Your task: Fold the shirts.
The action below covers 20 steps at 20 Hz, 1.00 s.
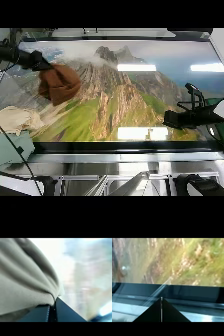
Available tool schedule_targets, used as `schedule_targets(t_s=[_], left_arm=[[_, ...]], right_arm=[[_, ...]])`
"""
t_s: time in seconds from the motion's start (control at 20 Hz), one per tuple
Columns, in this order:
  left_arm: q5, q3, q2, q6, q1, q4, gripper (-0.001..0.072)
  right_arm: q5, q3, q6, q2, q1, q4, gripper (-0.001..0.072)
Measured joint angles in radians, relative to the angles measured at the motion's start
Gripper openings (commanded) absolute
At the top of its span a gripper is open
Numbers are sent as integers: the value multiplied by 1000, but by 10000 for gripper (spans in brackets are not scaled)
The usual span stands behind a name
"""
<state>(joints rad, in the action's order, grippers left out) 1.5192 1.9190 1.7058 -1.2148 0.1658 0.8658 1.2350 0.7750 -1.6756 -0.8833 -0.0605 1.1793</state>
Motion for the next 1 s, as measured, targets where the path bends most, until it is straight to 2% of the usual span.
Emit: schedule_targets(t_s=[0.15, 0.25, 0.3, 0.45, 0.5, 0.55, 0.6, 0.85, 1.0], left_arm=[[-23, -68, -108, -21, -119, -59, 24], [-62, -128, -158, -28, -193, -80, 470], [-85, -154, -174, -35, -224, -82, 720], [-126, -183, -200, -70, -274, -66, 716], [-125, -175, -205, -89, -273, -52, 715], [-114, -166, -208, -104, -266, -35, 714], [-88, -163, -211, -119, -256, -14, 714], [-16, -352, -222, -150, -205, 66, 715], [-101, -569, -222, -127, -191, 93, 714]], right_arm=[[-3, 0, 43, 21, 0, 53, 17], [-5, 0, 57, 31, 0, 76, 19], [-5, 0, 63, 34, 0, 85, 19], [-5, 0, 73, 39, 0, 97, 27], [-8, 0, 74, 39, 0, 100, 135], [-14, 0, 76, 36, 0, 99, 419], [-19, 0, 77, 30, 0, 91, 589], [-98, -3, 130, -95, -3, -58, 593], [-155, -4, 212, -234, -13, -202, 594]])
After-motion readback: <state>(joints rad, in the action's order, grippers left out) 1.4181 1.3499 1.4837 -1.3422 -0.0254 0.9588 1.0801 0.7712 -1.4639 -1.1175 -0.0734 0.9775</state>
